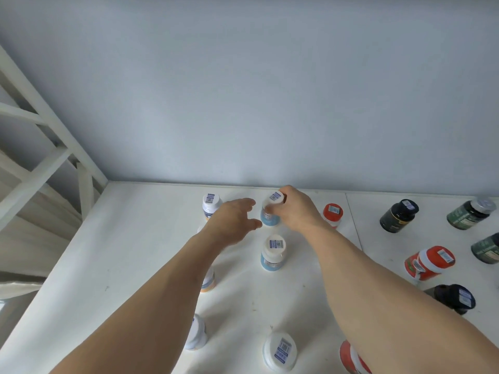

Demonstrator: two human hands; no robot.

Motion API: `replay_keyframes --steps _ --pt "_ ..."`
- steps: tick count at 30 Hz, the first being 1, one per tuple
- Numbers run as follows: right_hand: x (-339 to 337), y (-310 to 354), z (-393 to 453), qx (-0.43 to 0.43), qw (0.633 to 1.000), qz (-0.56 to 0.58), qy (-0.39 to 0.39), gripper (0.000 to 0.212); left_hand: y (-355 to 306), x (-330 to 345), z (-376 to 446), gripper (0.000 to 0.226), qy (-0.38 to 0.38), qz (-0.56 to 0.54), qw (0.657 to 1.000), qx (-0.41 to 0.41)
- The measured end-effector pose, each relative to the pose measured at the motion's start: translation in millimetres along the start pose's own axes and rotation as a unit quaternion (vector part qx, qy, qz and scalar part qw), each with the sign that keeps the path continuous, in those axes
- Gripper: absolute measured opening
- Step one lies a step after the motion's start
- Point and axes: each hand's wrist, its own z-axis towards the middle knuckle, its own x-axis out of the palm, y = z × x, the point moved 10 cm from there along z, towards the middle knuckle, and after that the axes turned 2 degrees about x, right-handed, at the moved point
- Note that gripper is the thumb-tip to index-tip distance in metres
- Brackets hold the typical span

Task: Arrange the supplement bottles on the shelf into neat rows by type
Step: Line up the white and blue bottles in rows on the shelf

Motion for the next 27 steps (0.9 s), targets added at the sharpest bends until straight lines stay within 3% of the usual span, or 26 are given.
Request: replay_keyframes --steps 5,10,15,24,27 --pt "-21 22 -2 -0.036 0.997 0.051 0.036 0.025 -2 1 10 0.065 0.026 -0.06 0.998 -0.015" --pt "-37 44 -4 -0.05 0.994 0.083 0.053 0.021 -19 2 10 0.034 0.067 -0.202 0.977 0.026" --pt "-46 48 -2 -0.049 0.996 0.068 0.017 0.031 -27 3 9 0.032 0.113 -0.288 0.95 0.042" --pt "-47 49 2 -0.054 0.997 0.057 0.016 0.031 -25 4 15 0.029 0.113 -0.302 0.946 0.029" --pt "-40 41 7 -0.056 0.996 0.066 0.024 0.029 -21 0 21 0.03 0.071 -0.189 0.979 0.031"
